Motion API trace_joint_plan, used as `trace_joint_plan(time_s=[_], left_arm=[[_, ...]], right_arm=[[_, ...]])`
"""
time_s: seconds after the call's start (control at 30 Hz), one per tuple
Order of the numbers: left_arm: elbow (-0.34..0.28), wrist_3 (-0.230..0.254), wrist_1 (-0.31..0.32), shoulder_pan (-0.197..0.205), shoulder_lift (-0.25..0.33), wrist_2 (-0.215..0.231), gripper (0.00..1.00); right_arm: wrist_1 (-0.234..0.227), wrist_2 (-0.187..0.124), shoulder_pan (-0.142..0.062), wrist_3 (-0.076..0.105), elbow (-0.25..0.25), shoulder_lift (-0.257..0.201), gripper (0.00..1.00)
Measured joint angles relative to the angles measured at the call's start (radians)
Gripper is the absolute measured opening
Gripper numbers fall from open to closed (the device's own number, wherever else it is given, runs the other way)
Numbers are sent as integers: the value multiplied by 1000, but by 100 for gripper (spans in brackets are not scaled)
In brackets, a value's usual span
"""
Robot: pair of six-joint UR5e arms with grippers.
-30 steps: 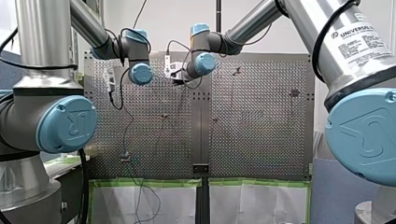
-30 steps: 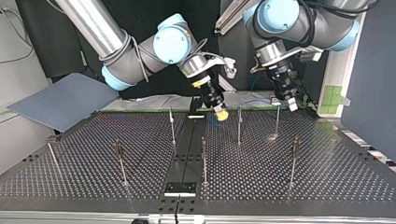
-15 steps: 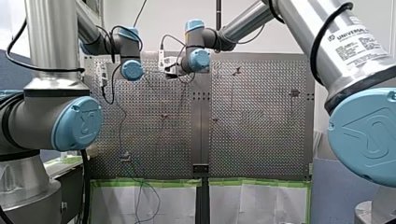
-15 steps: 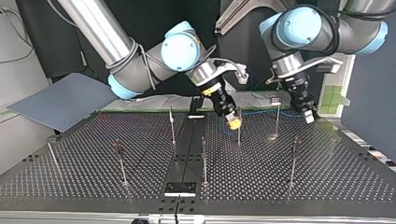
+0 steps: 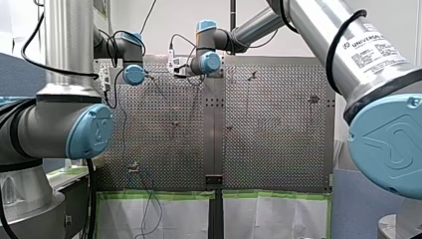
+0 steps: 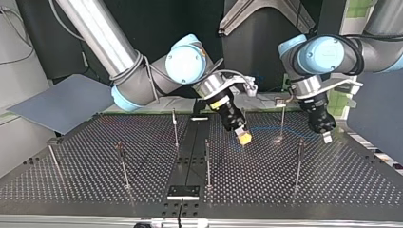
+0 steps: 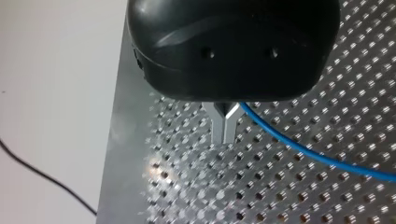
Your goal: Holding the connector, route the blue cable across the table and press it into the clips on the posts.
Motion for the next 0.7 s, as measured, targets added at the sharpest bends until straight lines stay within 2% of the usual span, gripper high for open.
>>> trace_joint_plan(time_s=[0.33,0.7], left_arm=[[28,-9,-3,73,-36,81,0],[63,-17,-4,95,-44,169,0]], right_arm=[[-10,-2,-10,4,-17,21,0],[-24,-17,-13,3,-17,37,0]])
